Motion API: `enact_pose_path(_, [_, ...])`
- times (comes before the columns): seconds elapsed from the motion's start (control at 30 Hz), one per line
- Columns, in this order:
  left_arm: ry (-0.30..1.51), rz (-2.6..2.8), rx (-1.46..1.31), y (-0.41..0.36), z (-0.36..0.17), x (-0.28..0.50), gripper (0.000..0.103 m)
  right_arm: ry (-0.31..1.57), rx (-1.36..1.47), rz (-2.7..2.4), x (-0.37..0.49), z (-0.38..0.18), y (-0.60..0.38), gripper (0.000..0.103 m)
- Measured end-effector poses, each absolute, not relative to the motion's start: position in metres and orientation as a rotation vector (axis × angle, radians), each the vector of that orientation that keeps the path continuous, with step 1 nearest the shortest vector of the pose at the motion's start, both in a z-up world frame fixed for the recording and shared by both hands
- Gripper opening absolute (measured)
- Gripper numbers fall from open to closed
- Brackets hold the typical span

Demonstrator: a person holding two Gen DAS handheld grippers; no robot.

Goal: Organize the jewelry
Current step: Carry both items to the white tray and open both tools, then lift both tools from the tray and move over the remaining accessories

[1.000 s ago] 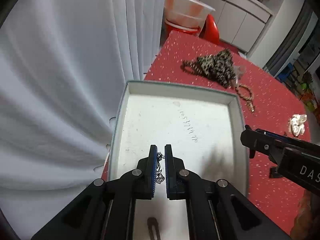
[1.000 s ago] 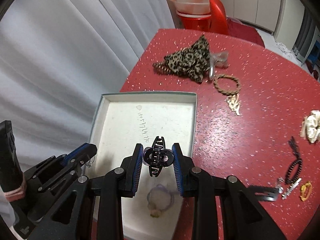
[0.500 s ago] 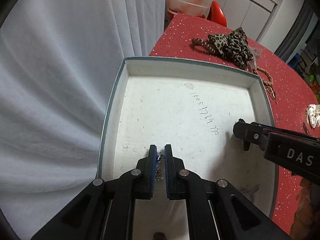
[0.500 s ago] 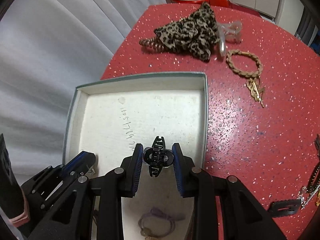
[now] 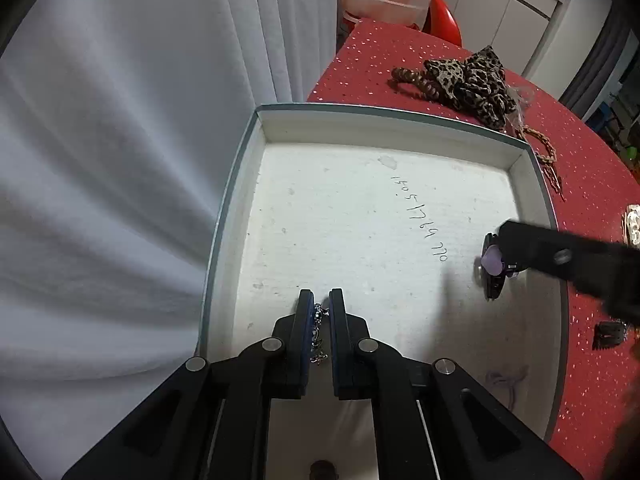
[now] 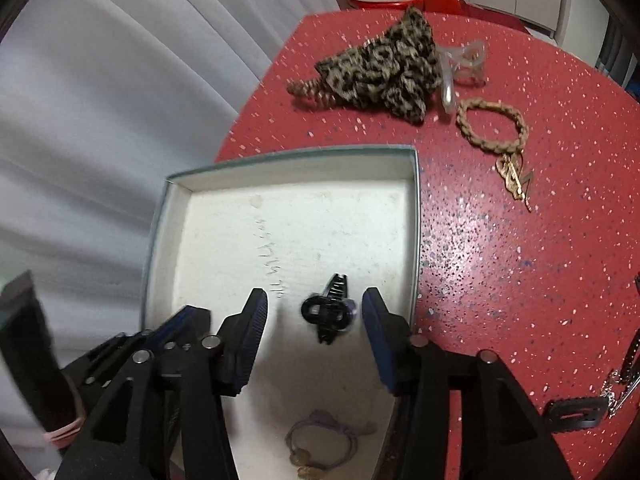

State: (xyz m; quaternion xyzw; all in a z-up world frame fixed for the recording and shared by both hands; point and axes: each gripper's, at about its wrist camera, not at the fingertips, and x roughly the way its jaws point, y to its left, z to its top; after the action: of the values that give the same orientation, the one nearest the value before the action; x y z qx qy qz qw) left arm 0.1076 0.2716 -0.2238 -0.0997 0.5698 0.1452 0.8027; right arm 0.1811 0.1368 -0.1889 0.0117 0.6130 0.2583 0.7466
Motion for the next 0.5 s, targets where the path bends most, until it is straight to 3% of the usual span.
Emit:
enact_pose_path(0.1, [1.223, 0.313, -0.205, 0.270, -0.221, 0.107, 0.009, 1.322, 0.056, 0.566, 0.180, -0.177, 0.126, 0.055])
enact_pose_path(0.13, [1.224, 0.313, -0.202, 0.269, -0.220, 0.106, 0.028, 1.317, 0.064, 0.564, 0.179, -0.173, 0.122, 0.056])
enact_pose_path(0.17, [1.223, 0.314, -0.202, 0.269, -0.218, 0.106, 0.079, 1.312, 0.069, 0.563, 0.178, -0.170, 0.118, 0.057])
enact_pose_path(0.2, [1.211, 0.334, -0.202, 0.268, -0.214, 0.103, 0.099, 1.306, 0.075, 0.559, 0.177, -0.166, 0.111, 0.057])
enact_pose_path(0.23, [1.179, 0.333, -0.211, 0.268, -0.208, 0.100, 0.102, 1.303, 0.078, 0.555, 0.177, -0.164, 0.107, 0.057])
enact_pose_path(0.5, [1.171, 0.320, -0.153, 0.245, -0.187, 0.098, 0.102, 1.286, 0.107, 0.485, 0.165, -0.150, 0.057, 0.058])
